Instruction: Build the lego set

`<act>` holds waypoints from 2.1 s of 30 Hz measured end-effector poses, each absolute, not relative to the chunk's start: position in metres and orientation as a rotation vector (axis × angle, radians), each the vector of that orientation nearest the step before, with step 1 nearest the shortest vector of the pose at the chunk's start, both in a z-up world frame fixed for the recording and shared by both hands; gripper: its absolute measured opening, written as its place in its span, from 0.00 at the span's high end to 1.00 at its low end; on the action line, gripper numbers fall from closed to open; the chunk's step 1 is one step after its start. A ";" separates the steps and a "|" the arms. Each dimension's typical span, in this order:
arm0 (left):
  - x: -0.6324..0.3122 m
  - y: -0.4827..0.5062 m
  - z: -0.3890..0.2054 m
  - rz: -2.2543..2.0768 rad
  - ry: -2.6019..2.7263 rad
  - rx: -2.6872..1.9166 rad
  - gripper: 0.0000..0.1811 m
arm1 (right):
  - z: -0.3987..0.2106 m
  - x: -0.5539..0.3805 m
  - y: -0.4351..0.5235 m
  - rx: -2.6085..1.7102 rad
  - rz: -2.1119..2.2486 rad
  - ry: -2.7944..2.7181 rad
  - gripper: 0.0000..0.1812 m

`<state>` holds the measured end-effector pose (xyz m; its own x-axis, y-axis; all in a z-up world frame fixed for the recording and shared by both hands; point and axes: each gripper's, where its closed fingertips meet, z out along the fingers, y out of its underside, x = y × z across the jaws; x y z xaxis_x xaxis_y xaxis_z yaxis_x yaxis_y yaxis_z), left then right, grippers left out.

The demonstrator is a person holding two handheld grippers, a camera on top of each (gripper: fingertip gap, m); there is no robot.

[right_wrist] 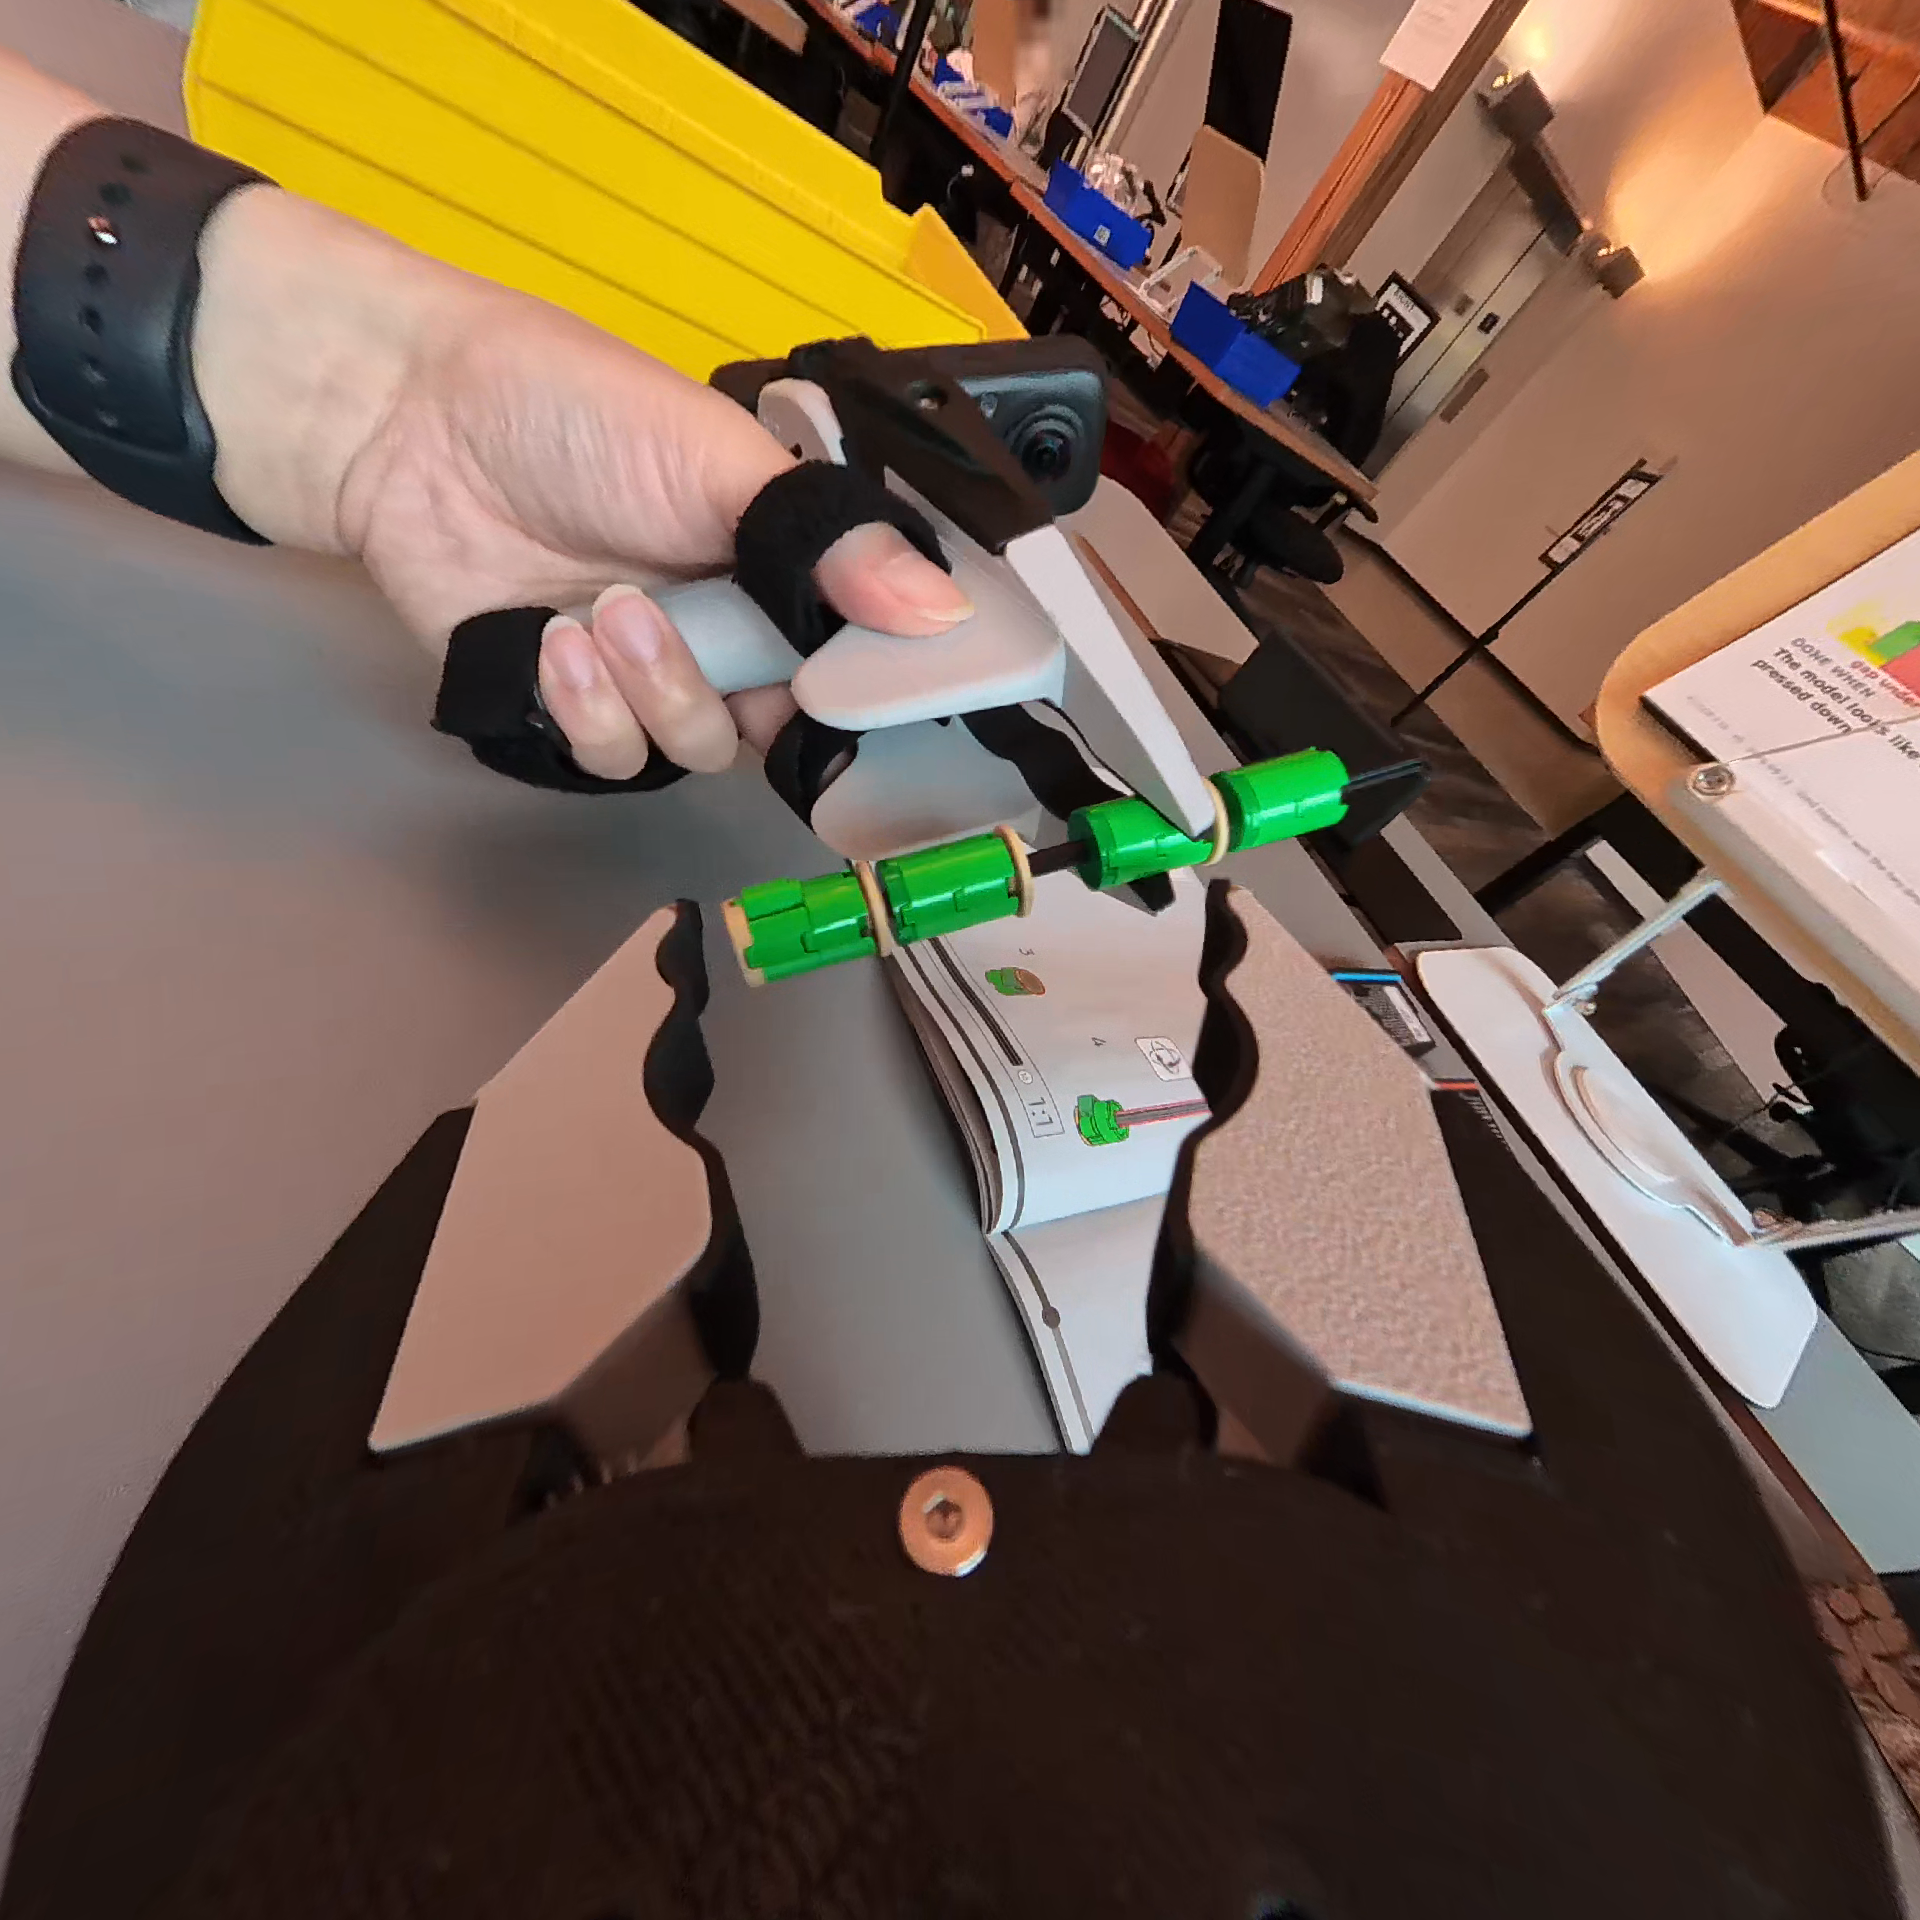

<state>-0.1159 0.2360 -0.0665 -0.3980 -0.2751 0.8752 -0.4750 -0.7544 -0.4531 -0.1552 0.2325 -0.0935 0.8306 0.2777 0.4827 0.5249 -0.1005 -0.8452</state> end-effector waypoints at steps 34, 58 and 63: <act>-0.120 0.218 -0.062 2.281 -1.090 1.573 0.93 | -0.083 -0.161 0.222 -1.656 -0.266 -0.732 0.48; -0.156 0.177 -0.018 2.378 -2.665 1.213 0.49 | -0.018 -0.162 0.188 -1.444 0.254 -0.540 0.48; -0.155 0.178 -0.013 2.384 -2.800 1.211 0.46 | -0.018 -0.162 0.184 -1.458 0.292 -0.562 0.48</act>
<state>-0.1548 0.1777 -0.0129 -0.5743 -0.8055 -0.1460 0.0160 0.1673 -0.9858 -0.1616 0.1841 -0.0185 0.8384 0.5138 0.1818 0.1464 0.1089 -0.9832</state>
